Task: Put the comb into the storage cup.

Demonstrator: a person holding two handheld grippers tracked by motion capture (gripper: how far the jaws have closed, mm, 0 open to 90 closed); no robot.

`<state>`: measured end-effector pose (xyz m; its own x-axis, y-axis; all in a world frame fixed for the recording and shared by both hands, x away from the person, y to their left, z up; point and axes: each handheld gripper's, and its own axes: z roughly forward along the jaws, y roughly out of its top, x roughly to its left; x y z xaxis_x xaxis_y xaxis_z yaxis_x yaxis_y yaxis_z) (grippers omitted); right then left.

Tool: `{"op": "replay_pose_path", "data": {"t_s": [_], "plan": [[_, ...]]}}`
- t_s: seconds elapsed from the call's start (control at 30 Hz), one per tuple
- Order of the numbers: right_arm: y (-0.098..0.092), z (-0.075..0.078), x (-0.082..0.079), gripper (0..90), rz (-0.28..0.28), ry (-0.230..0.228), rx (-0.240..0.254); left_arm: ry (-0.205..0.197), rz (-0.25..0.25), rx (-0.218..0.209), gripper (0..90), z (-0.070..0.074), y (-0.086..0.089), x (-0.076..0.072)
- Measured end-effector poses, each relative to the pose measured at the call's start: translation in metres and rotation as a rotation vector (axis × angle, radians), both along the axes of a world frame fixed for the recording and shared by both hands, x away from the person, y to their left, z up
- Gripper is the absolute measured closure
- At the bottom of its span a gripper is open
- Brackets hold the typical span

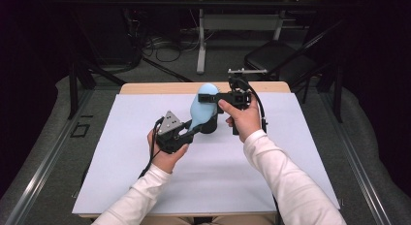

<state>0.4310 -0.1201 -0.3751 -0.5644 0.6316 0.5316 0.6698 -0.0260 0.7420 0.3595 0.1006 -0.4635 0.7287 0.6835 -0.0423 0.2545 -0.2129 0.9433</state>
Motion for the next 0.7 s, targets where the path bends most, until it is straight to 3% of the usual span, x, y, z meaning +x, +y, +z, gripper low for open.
{"op": "replay_pose_path", "data": {"t_s": [0.57,0.7], "plan": [[0.0006,-0.0034,0.0013,44.9,-0.016,0.012,0.035,0.004,0.000,-0.008,69.8,0.0003,0.0015,0.0003],[0.0001,-0.0055,0.0021,45.9,-0.023,0.020,0.066,0.007,-0.003,-0.013,69.7,0.0003,0.0025,0.0010]]}}
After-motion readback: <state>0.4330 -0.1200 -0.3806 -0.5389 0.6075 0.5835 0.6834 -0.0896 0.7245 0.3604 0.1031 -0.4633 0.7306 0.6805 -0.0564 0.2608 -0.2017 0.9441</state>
